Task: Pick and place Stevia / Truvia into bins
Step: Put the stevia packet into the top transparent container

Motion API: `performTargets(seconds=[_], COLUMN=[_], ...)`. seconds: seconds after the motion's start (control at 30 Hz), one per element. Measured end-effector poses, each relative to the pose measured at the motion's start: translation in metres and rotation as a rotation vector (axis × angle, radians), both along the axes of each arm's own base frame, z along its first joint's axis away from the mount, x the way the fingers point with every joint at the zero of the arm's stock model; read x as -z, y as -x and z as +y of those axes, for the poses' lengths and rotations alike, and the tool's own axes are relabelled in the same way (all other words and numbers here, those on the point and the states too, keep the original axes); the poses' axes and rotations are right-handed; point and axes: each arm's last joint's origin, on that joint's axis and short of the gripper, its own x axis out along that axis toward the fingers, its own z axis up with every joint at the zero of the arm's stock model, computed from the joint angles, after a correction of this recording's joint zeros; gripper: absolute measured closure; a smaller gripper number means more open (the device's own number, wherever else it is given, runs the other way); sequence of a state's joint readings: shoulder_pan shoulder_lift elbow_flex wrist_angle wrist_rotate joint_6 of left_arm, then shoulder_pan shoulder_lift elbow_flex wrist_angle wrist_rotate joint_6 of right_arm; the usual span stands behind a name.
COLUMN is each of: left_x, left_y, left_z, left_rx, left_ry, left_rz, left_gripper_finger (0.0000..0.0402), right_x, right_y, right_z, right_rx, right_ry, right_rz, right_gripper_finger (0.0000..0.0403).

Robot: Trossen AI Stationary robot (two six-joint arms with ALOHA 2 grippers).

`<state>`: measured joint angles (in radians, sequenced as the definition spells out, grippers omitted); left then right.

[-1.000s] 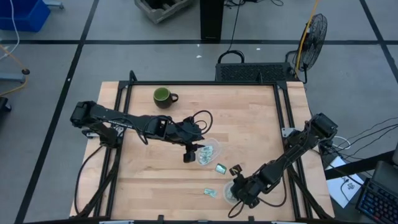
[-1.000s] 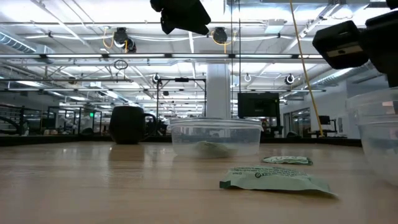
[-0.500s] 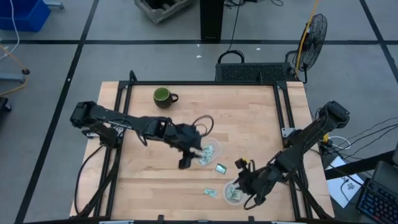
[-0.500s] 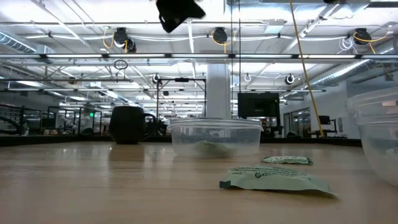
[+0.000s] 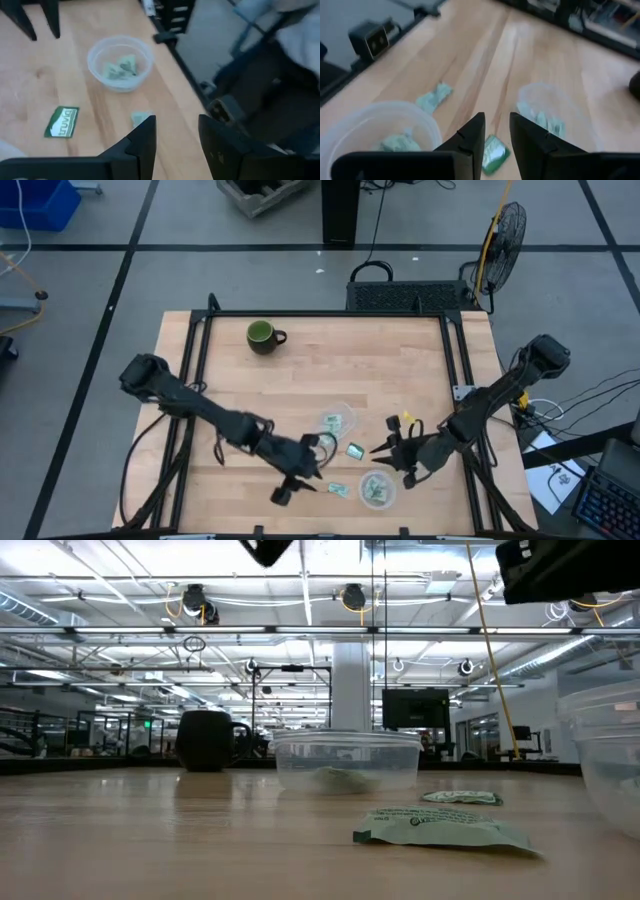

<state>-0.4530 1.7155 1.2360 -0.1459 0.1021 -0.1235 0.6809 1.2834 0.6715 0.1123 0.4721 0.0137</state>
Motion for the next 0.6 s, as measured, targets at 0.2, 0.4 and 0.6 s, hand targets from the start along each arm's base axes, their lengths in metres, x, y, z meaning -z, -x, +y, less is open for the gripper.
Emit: performTargets(seconds=[0.2,0.4,0.6], left_x=[0.038,0.084,0.105], left_y=[-0.02,-0.035,-0.042], left_z=[-0.009,-0.016,-0.02], left_rx=[-0.188,-0.189,-0.185], left_ry=[0.044,0.108,0.12], left_rz=[0.045,0.144,0.146], left_gripper_finger=[0.025,0.025,0.025], right_x=[-0.004,-0.016,-0.018], right_y=[0.008,0.012,0.016], right_z=[-0.006,-0.007,-0.004], right_rx=[-0.026,-0.031,-0.052], right_ry=[-0.045,-0.107,-0.108], right_rz=[-0.126,-0.195,-0.193], right_gripper_finger=[0.0319,0.0321,0.0323])
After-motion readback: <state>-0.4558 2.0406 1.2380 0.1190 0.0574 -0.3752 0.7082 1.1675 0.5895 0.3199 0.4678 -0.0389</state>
